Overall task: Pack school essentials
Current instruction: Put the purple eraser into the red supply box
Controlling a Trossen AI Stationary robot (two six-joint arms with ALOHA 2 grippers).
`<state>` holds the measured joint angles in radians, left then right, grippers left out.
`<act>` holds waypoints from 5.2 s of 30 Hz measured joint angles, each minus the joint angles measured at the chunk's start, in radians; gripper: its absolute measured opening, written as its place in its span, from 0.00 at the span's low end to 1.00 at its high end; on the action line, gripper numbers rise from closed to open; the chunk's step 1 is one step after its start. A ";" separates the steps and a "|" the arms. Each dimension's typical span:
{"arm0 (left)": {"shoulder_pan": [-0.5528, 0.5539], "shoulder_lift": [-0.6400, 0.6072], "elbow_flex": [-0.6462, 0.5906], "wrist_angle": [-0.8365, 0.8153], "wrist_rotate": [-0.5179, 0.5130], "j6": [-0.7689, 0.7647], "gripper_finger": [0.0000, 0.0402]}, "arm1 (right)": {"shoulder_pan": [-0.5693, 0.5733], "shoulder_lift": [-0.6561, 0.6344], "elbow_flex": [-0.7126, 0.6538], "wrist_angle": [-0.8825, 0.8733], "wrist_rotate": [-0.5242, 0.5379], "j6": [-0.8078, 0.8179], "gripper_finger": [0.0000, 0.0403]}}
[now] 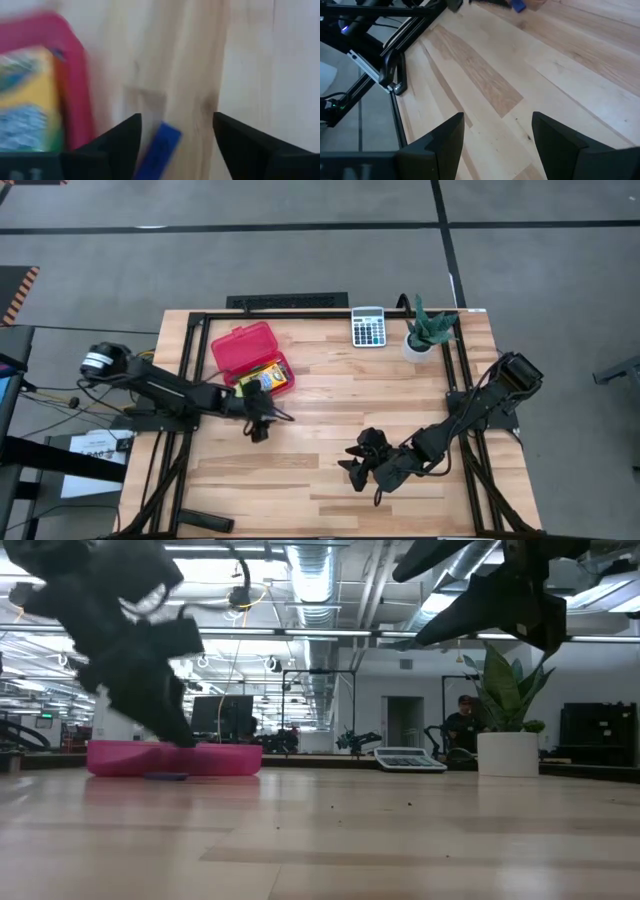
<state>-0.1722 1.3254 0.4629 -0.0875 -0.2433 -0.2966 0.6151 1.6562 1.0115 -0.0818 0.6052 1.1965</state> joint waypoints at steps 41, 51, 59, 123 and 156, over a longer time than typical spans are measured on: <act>-0.038 0.018 0.292 -0.260 -0.039 -0.302 0.00 | 0.006 0.000 0.000 -0.012 -0.002 0.000 0.59; -0.164 -0.013 0.217 -0.452 -0.252 -0.941 0.21 | 0.006 0.000 0.000 -0.021 0.002 -0.001 0.59; -0.195 0.074 0.202 -0.405 -0.228 -1.110 0.59 | 0.006 0.000 0.000 -0.028 0.003 -0.003 0.59; -0.283 -0.081 0.242 -0.191 -0.190 -0.702 0.04 | -0.077 0.001 0.000 0.054 0.049 -0.301 0.59; -0.452 0.410 0.235 0.063 -0.415 -0.562 0.58 | -0.278 0.001 0.000 0.218 -0.193 -0.698 0.62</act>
<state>-0.6247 1.7358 0.6979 -0.0248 -0.6583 -0.8588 0.3367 1.6573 1.0119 0.1359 0.4122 0.4983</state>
